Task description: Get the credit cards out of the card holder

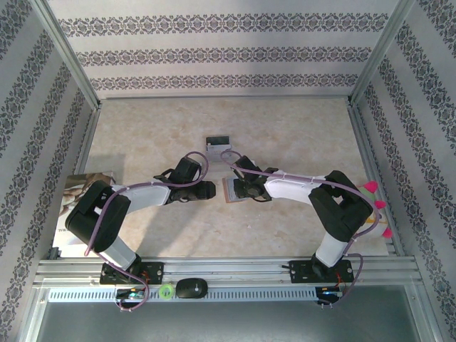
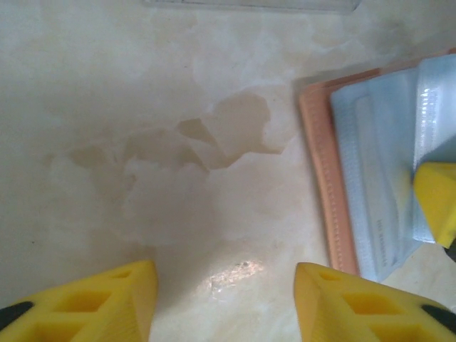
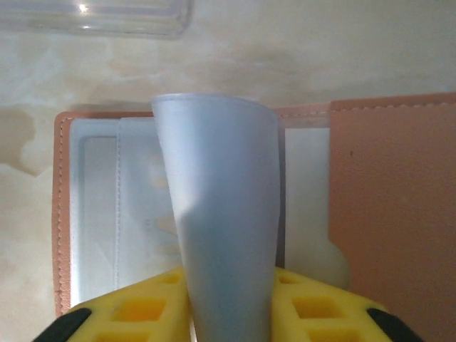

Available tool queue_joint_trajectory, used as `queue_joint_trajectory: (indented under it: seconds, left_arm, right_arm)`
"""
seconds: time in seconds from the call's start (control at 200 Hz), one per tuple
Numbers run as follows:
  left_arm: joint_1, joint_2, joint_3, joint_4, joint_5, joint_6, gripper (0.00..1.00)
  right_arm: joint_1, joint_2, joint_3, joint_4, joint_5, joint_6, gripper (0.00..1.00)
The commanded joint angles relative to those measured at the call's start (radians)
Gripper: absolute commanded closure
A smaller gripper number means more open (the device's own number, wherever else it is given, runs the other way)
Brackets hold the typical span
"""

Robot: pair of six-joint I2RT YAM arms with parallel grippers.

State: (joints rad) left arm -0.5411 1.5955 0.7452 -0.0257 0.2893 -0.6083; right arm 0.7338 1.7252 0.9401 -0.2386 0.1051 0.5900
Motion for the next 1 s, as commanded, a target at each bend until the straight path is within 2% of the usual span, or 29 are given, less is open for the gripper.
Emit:
queue_joint_trajectory:
  seconds: [0.0, 0.15, 0.28, 0.395, 0.615, 0.779, 0.919, 0.994]
  left_arm:
    - [-0.012, -0.029, 0.001, 0.027, 0.034, 0.003, 0.42]
    - [-0.023, -0.008, 0.017, 0.046, 0.039, 0.004, 0.4]
    - [-0.028, 0.023, 0.032, 0.029, 0.007, 0.006, 0.55]
    - [-0.028, 0.05, 0.04, 0.008, -0.017, 0.003, 0.63]
    - [-0.027, 0.096, 0.051, -0.054, -0.056, 0.01, 0.67]
    - [-0.028, 0.12, 0.056, -0.09, -0.058, 0.027, 0.71]
    - [-0.026, 0.115, 0.049, -0.094, -0.056, 0.028, 0.71]
    - [-0.027, 0.118, 0.05, -0.096, -0.057, 0.028, 0.71]
  right_arm:
    - [0.02, 0.016, -0.006, 0.031, -0.054, -0.013, 0.78]
    - [0.026, 0.023, -0.003, 0.101, -0.129, 0.015, 0.83]
    - [0.031, 0.034, 0.002, 0.146, -0.176, 0.05, 0.86]
    - [0.031, 0.045, 0.0, 0.166, -0.204, 0.073, 0.87]
    - [0.018, 0.039, -0.015, 0.183, -0.219, 0.101, 0.86]
    - [0.006, 0.027, -0.021, 0.152, -0.187, 0.123, 0.7]
    - [0.004, -0.005, -0.017, 0.092, -0.13, 0.108, 0.47]
    - [0.004, -0.013, 0.005, 0.014, -0.07, 0.094, 0.43]
